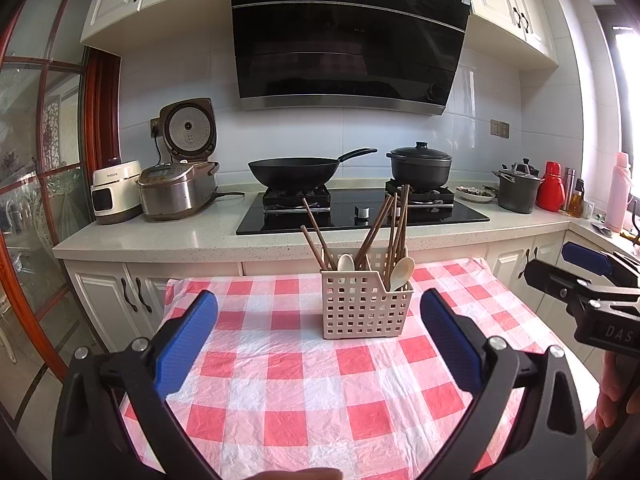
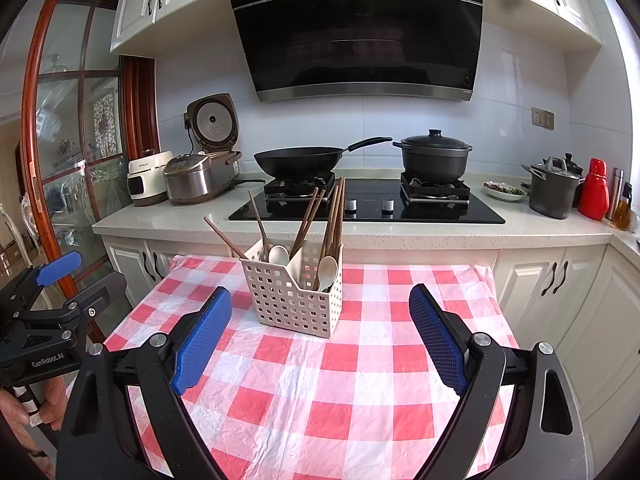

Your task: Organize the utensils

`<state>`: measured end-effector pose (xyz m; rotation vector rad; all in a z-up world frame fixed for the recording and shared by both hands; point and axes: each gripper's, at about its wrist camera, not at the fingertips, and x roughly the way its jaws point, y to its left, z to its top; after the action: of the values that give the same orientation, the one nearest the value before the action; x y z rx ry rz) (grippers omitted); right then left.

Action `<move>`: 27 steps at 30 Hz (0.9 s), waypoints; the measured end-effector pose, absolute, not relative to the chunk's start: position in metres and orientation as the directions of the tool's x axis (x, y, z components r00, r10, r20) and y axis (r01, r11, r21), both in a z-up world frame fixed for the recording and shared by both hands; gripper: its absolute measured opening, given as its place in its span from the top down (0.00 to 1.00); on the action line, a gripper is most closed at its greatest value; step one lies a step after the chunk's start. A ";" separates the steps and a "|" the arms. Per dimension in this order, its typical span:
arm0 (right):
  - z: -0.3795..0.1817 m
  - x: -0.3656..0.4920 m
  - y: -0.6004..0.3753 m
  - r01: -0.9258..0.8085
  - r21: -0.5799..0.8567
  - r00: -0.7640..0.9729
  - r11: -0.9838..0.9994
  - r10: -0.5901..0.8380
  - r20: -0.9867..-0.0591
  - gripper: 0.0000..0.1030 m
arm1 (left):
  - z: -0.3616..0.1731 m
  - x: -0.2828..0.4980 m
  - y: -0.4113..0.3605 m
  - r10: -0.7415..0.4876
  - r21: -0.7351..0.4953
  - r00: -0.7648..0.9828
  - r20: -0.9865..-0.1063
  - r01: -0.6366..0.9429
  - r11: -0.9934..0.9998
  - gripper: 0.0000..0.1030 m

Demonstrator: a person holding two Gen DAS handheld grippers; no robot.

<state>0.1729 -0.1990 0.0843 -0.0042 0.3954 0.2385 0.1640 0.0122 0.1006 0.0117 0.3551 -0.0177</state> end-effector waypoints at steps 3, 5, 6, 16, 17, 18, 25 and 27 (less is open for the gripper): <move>0.083 0.173 -0.199 -0.231 0.044 0.895 0.972 0.230 -0.383 0.18 | 0.100 0.164 0.012 -0.014 0.010 0.937 -0.349 0.018 1.000 0.05; 0.083 0.173 -0.198 -0.232 0.044 0.894 0.972 0.231 -0.384 0.18 | 0.099 0.164 0.013 -0.011 0.009 0.937 -0.349 0.015 1.000 0.05; 0.083 0.173 -0.198 -0.232 0.044 0.894 0.972 0.231 -0.384 0.18 | 0.099 0.164 0.013 -0.010 0.009 0.937 -0.349 0.014 1.000 0.05; 0.081 0.173 -0.197 -0.232 0.046 0.893 0.972 0.232 -0.387 0.18 | 0.096 0.163 0.014 -0.007 0.010 0.937 -0.350 0.011 1.000 0.05; 0.081 0.173 -0.198 -0.231 0.045 0.892 0.972 0.231 -0.388 0.18 | 0.096 0.163 0.014 -0.008 0.009 0.937 -0.350 0.012 1.000 0.05; 0.080 0.173 -0.198 -0.231 0.045 0.892 0.972 0.230 -0.388 0.18 | 0.096 0.163 0.014 -0.008 0.009 0.937 -0.350 0.012 1.000 0.05; 0.080 0.174 -0.198 -0.231 0.046 0.892 0.972 0.230 -0.389 0.18 | 0.095 0.162 0.014 -0.011 0.008 0.938 -0.347 0.014 1.000 0.05; 0.079 0.174 -0.197 -0.229 0.048 0.892 0.972 0.229 -0.390 0.18 | 0.094 0.162 0.014 -0.011 0.009 0.938 -0.347 0.014 1.000 0.05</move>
<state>0.1736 -0.1973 0.0789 0.0004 0.4044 0.2378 0.1623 0.0137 0.0937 0.0113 0.3541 -0.0128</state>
